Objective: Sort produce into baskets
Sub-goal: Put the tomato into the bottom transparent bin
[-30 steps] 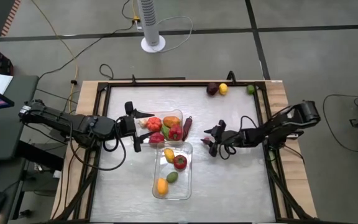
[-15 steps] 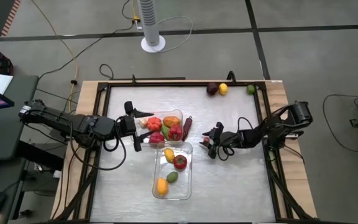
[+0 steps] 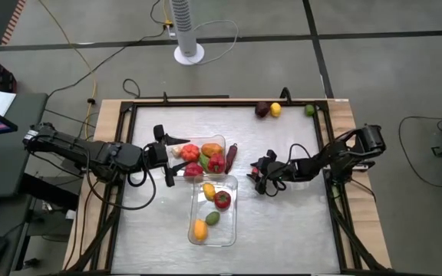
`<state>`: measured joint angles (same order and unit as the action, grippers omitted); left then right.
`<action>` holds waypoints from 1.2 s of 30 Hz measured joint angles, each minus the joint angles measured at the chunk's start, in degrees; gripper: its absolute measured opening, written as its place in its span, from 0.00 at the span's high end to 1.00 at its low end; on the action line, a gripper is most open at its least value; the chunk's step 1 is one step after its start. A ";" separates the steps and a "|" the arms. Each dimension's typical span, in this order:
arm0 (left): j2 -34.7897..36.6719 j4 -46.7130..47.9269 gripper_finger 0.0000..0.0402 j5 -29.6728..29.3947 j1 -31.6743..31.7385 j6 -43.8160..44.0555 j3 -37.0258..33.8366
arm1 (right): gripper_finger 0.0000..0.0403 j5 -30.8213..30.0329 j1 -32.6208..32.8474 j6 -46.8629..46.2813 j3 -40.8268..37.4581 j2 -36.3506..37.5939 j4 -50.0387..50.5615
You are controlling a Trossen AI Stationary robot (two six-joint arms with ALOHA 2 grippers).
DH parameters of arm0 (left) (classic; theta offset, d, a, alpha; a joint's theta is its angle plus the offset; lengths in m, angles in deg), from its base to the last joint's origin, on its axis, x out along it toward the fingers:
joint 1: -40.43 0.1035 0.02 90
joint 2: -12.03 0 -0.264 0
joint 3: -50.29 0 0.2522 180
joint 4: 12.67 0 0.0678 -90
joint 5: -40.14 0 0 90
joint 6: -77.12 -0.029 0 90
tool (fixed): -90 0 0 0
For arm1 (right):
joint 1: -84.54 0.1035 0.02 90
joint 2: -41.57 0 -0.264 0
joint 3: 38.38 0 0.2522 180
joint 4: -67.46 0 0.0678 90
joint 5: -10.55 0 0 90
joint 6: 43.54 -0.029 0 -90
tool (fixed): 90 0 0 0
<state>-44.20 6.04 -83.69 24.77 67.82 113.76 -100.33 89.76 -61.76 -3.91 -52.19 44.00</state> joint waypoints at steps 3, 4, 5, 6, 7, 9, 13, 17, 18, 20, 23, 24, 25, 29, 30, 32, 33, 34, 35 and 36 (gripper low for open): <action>0.00 0.00 0.30 -0.01 0.00 0.00 0.00 | 0.44 0.00 -0.57 -0.84 0.00 0.00 0.63; 0.00 0.00 0.30 0.01 0.00 -0.04 0.00 | 0.46 0.00 -0.77 -0.89 0.00 0.00 0.69; 0.00 -0.02 0.30 -0.01 0.00 -0.04 0.00 | 0.49 0.00 -0.97 -1.18 0.00 0.00 0.75; 0.00 -0.02 0.30 -0.01 0.00 -0.04 0.00 | 0.52 -0.02 -1.30 -1.30 0.00 0.00 0.91; 0.00 -0.02 0.30 -0.01 0.00 -0.06 0.00 | 0.56 -0.02 -1.47 -1.43 0.00 0.00 0.97; 0.00 -0.02 0.30 -0.01 0.00 -0.07 0.00 | 0.63 -0.02 -1.69 -1.60 0.00 0.00 0.88; 0.00 -0.04 0.30 -0.01 0.00 -0.03 0.00 | 0.73 -0.04 -1.67 -1.73 0.00 0.02 0.71; 0.00 -0.04 0.30 -0.01 0.00 -0.01 0.00 | 0.75 -0.04 -1.61 -1.88 0.02 0.02 0.69; 0.00 -0.04 0.30 -0.01 0.00 -0.02 0.00 | 0.75 -0.04 -1.61 -1.88 0.02 0.02 0.71; 0.00 -0.04 0.30 -0.01 0.00 -0.10 0.00 | 0.75 -0.06 -1.61 -1.86 0.02 0.02 0.71; 0.00 -0.07 0.30 -0.01 0.00 -0.51 0.00 | 0.75 -0.03 -1.61 -1.40 0.02 0.02 0.35; 0.00 -0.07 0.30 -0.01 0.00 -0.52 0.00 | 0.75 0.01 -1.61 -1.21 0.02 0.02 0.13; 0.00 -0.07 0.30 -0.01 0.00 -0.52 0.00 | 0.75 0.19 -1.61 -1.02 0.02 0.04 -0.09; 0.00 -0.09 0.30 -0.01 0.00 -0.50 0.00 | 0.75 5.07 -1.46 -0.89 0.58 2.34 0.27; 0.00 -0.09 0.30 -0.01 0.00 -0.49 0.00 | 0.75 6.39 -1.31 -0.85 1.12 3.47 0.91; 0.00 -0.20 0.30 -0.01 0.00 -0.52 0.00 | 0.75 7.59 -0.60 -0.63 2.63 6.18 3.03; 0.00 -0.18 0.30 -0.03 0.00 -0.51 0.00 | 0.75 7.61 -0.11 0.06 3.54 7.64 4.93; 0.00 -0.18 0.30 -0.03 0.00 -0.52 0.02 | 0.75 7.58 0.53 1.00 4.66 9.12 7.31; 0.00 -0.22 0.30 -0.03 0.00 -0.52 0.00 | 0.75 7.50 1.20 2.00 5.94 10.62 9.68; 0.00 -0.13 0.30 -0.03 0.00 -0.52 0.00 | 0.75 7.42 1.87 3.08 7.18 11.97 12.03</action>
<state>-44.20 5.91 -83.72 24.77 67.30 113.76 -92.91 91.63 -58.68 3.27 -40.22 56.03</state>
